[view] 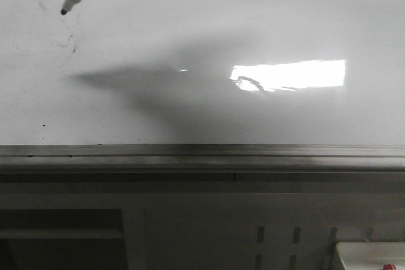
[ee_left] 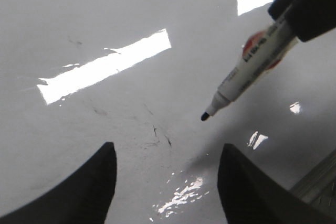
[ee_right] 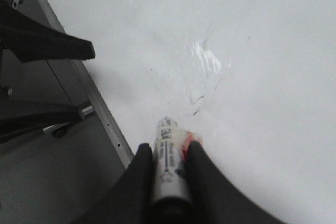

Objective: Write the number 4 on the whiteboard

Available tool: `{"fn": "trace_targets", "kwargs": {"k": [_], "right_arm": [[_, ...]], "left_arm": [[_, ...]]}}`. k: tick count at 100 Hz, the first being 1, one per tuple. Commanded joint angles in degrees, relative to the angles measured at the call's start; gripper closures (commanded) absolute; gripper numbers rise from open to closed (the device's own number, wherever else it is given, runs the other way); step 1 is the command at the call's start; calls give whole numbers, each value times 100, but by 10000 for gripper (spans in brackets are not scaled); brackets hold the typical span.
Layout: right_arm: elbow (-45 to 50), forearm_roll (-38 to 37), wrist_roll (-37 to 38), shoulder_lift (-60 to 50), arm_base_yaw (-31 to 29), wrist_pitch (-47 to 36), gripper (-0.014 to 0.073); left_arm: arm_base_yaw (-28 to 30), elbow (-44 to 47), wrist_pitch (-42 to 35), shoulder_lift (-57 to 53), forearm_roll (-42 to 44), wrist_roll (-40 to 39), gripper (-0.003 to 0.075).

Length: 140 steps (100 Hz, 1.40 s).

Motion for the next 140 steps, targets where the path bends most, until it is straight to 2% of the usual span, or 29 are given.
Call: {"fn": "trace_targets", "kwargs": {"k": [1,54,88,120,140], "right_arm": [[-300,-64,-56,-96,-62,-617,658],[-452,-249,-56,408,-183,-639,658],[-414,-208,-56,898,-171,-238,658],[-401,-208,-56,806,-244,-116,658],[-2,-208,20,332,-597,145,658]], "left_arm": [[6,-166,-313,-15,-106,-6,339],[6,-166,-313,-15,-106,-6,344],[6,-166,-313,-15,-106,-6,344],[6,-166,-313,-15,-106,-6,344],[15,-166,-332,-15,-106,-6,344]]}}
